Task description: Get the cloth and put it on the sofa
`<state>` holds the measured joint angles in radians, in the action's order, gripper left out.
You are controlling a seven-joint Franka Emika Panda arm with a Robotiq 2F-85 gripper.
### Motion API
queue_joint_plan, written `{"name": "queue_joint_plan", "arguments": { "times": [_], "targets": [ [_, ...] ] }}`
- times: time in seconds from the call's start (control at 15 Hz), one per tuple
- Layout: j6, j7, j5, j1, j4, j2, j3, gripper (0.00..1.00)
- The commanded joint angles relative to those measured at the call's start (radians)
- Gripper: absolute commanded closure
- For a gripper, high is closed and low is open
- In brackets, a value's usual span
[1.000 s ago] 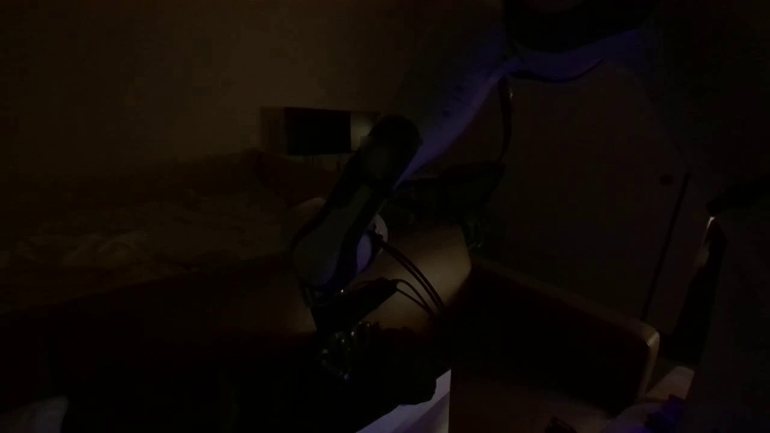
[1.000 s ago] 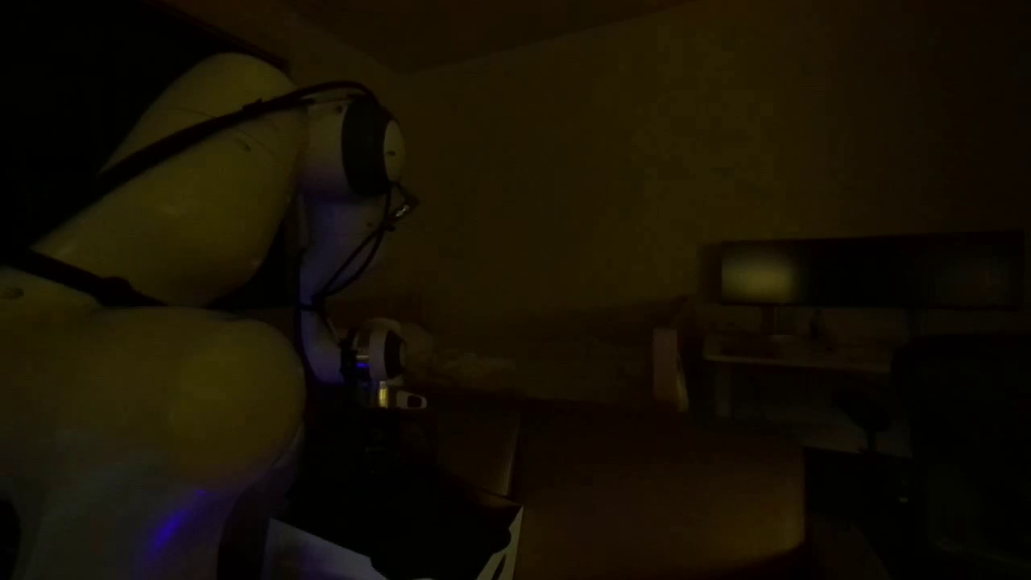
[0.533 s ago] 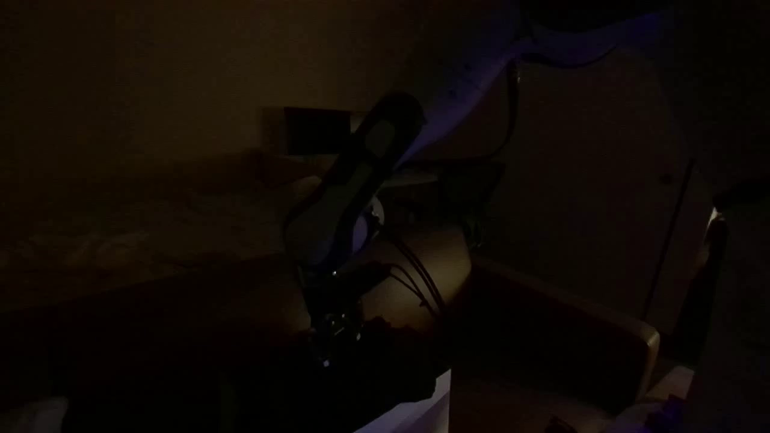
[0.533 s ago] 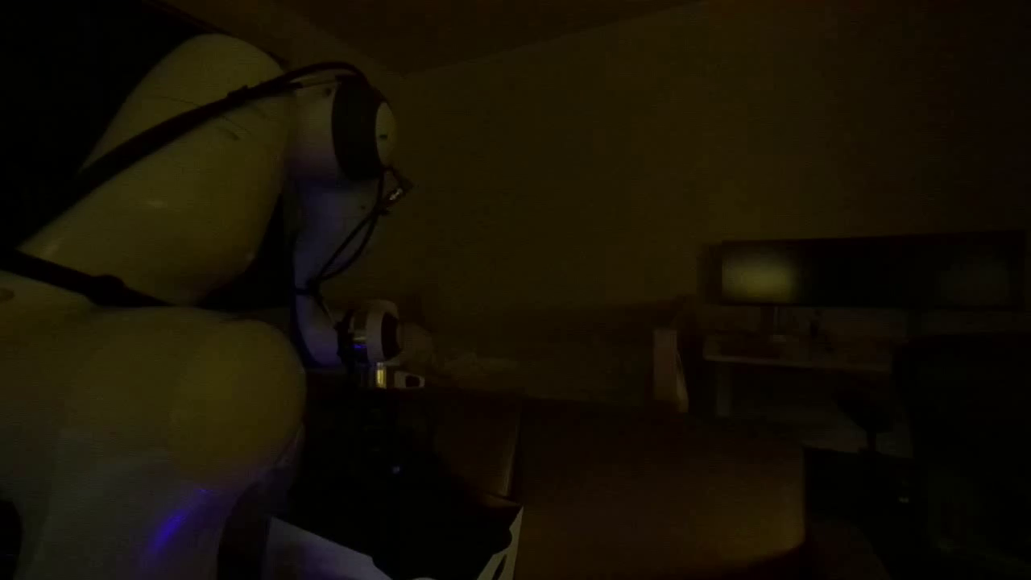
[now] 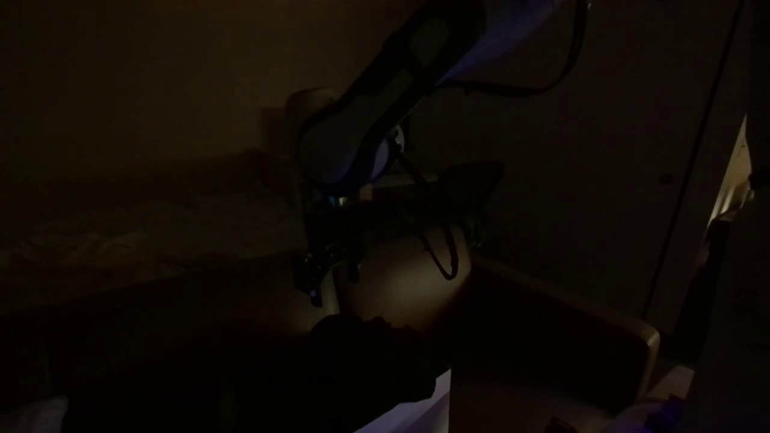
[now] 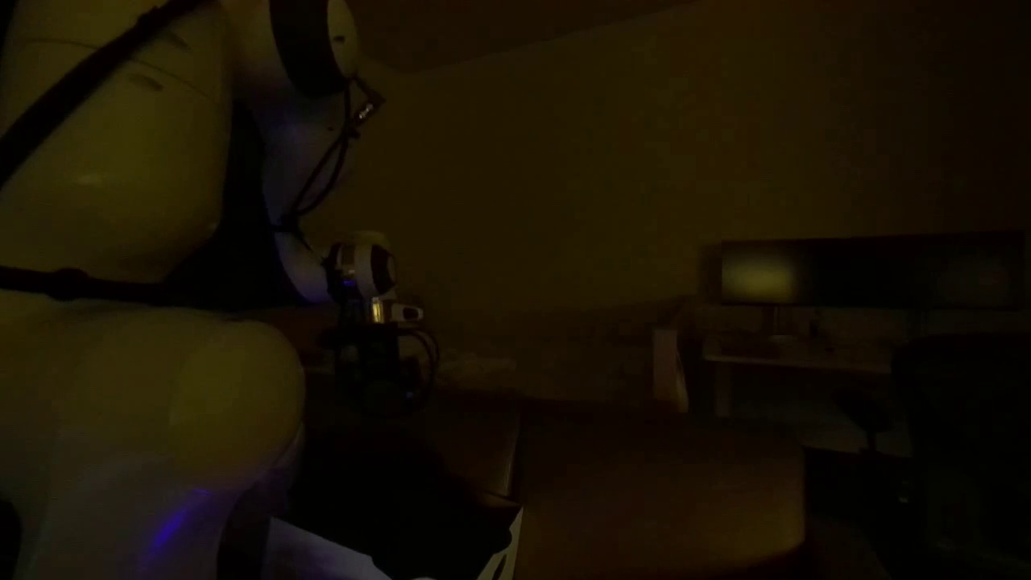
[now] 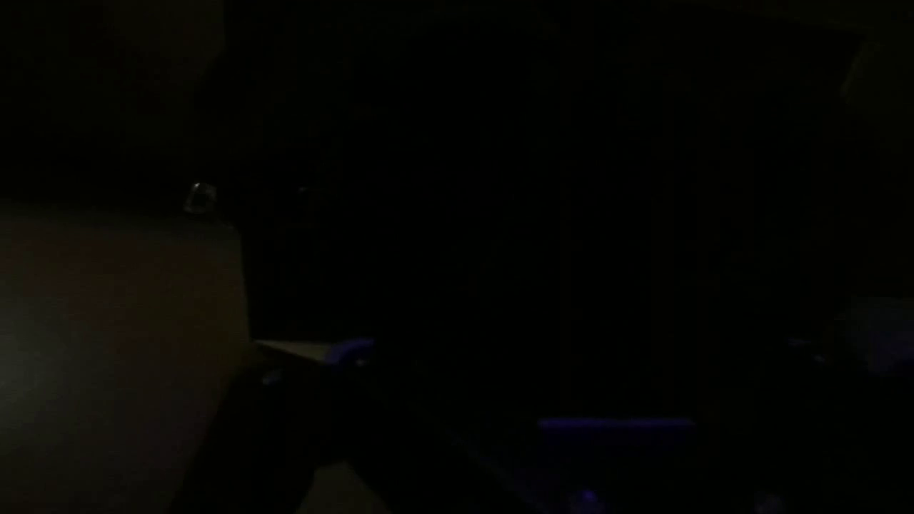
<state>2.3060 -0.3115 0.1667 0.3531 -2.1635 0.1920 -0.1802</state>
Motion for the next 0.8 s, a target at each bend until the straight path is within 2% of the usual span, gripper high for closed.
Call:
{"name": "queue_joint_plan", "arguments": {
  "times": [0.0,0.27,0.73],
  "targets": [
    [-0.008,-0.039,-0.003,-0.031,-0.114,-0.188,-0.009,0.0],
    [-0.032,-0.08,-0.005,-0.085,-0.169,-0.308,-0.004,0.0],
    [-0.037,-0.073,-0.052,-0.196,-0.275,-0.416,0.032,0.0]
  ]
}}
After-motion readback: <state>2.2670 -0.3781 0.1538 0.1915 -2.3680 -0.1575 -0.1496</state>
